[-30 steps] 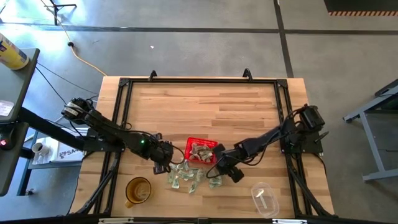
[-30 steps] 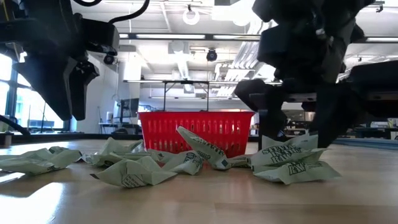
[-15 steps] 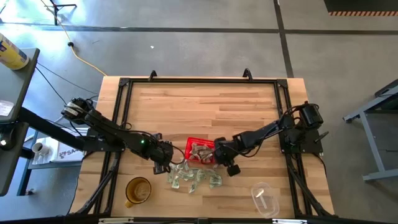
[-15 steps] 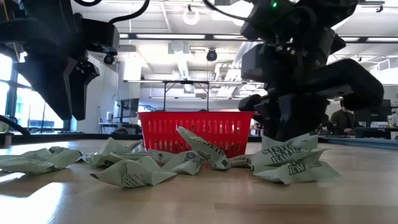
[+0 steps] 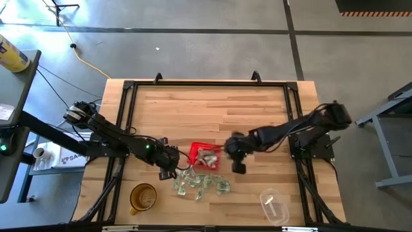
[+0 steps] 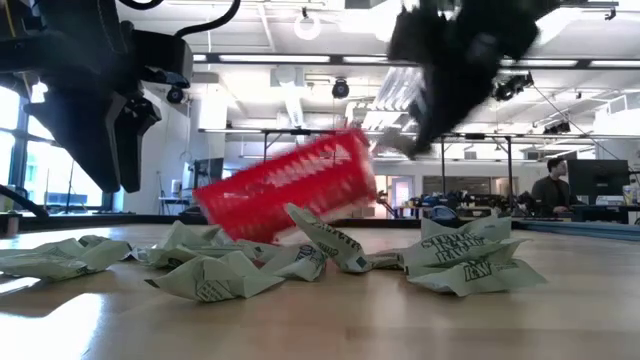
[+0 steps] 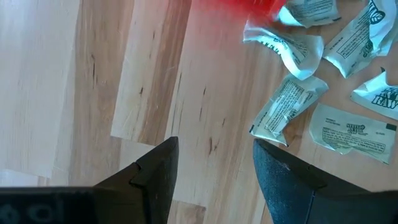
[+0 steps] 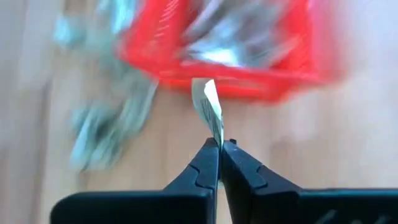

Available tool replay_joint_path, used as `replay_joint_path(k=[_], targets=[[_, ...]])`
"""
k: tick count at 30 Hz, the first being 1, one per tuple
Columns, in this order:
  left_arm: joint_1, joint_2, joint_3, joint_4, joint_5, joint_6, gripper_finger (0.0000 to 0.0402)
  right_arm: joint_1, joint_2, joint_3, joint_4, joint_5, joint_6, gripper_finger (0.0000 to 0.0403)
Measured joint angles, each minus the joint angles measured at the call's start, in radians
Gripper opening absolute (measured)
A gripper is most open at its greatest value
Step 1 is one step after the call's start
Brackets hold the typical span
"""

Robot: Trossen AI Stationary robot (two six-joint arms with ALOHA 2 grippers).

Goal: Pick and place Stevia / Truvia into bins
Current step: Put the stevia packet into the orange basket, then adjust the orange basket

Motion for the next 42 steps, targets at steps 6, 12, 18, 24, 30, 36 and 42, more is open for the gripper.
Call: replay_joint_path(k=[6,12,18,24,30,36,42], targets=[[0.0,0.0,0.0,0.0,0.0,0.001,0.0239,-0.076,0.039,0.081,0.107,-0.139,-0.06,0.0037],[0.0,0.0,0.0,0.0,0.0,0.009,0.0239,-0.097,0.182,0.159,0.198,-0.247,-0.128,0.0062],[0.0,0.0,0.0,0.001,0.0,0.019,0.0239,-0.137,0.237,0.221,0.146,-0.272,-0.204,0.0065],[0.0,0.0,0.0,0.001,0.0,0.019,0.0239,-0.152,0.22,0.223,-0.034,-0.261,-0.179,0.0095],[0.06,0.012,-0.079,0.097,0.022,0.078,0.0239,-0.081,0.211,0.227,-0.221,-0.238,-0.22,0.0122],[0.155,0.037,-0.149,0.31,0.022,0.211,0.0239,-0.02,0.234,0.227,-0.209,-0.254,-0.197,0.0099],[0.248,0.075,-0.153,0.486,0.089,0.341,0.0239,-0.03,0.296,0.227,-0.059,-0.239,-0.217,0.0079]])
